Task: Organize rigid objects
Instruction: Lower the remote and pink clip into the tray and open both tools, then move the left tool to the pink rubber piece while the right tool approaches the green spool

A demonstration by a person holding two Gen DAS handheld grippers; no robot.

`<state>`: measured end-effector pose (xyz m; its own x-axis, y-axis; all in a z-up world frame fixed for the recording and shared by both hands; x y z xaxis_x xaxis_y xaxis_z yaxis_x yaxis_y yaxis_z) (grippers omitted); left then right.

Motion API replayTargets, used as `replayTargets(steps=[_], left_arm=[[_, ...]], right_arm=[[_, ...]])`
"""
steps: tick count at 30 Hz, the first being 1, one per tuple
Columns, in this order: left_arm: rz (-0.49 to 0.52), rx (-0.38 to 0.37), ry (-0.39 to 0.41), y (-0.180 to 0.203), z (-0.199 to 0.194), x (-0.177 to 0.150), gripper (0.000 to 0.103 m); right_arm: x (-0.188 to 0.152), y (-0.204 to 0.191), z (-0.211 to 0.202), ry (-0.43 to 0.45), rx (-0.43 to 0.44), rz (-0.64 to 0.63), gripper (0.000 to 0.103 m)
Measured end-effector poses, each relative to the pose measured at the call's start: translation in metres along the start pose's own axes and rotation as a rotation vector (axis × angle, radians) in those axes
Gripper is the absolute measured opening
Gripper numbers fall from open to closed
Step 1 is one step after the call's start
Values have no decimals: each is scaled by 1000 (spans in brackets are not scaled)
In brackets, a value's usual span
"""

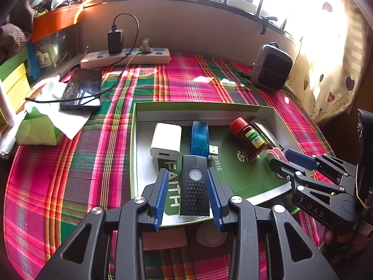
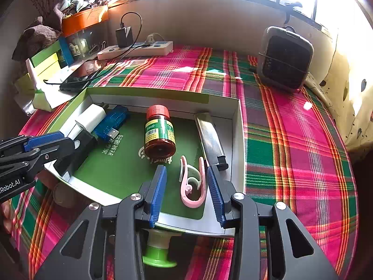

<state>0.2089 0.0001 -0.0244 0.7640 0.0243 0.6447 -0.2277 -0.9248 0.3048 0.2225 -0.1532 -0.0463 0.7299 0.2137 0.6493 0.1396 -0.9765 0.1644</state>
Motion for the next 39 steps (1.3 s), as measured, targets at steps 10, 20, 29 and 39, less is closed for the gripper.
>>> replayTargets(steps=[10,20,29,39], left_arm=[[24,8,52,7,-26,-9,36],[22,-7,76,5,-51,-28,40],[-55,-40,77,-23,-66,-55,43],[-94,-90,38,-39,-56,-67,43]], right_arm=[[-2,-1,-26,39,8,48,47],[-21,-3,-58,62,26,117,48],[-57,3,-73,24,30,182,53],[-68,8,-52,-39,13,252,54]])
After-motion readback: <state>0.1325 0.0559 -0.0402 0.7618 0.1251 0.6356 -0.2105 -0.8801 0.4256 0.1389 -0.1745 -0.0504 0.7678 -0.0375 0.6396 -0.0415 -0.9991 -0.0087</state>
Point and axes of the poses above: each gripper's, at about its wrist camera, not at the fingertips, and z roughly the way its jaws point, y to its right, x to its top, the point moved 8 cm from there along z, roughly the way its jaws point, and after that the axes turned 12 degrees about -x, right-handed, at the moved point
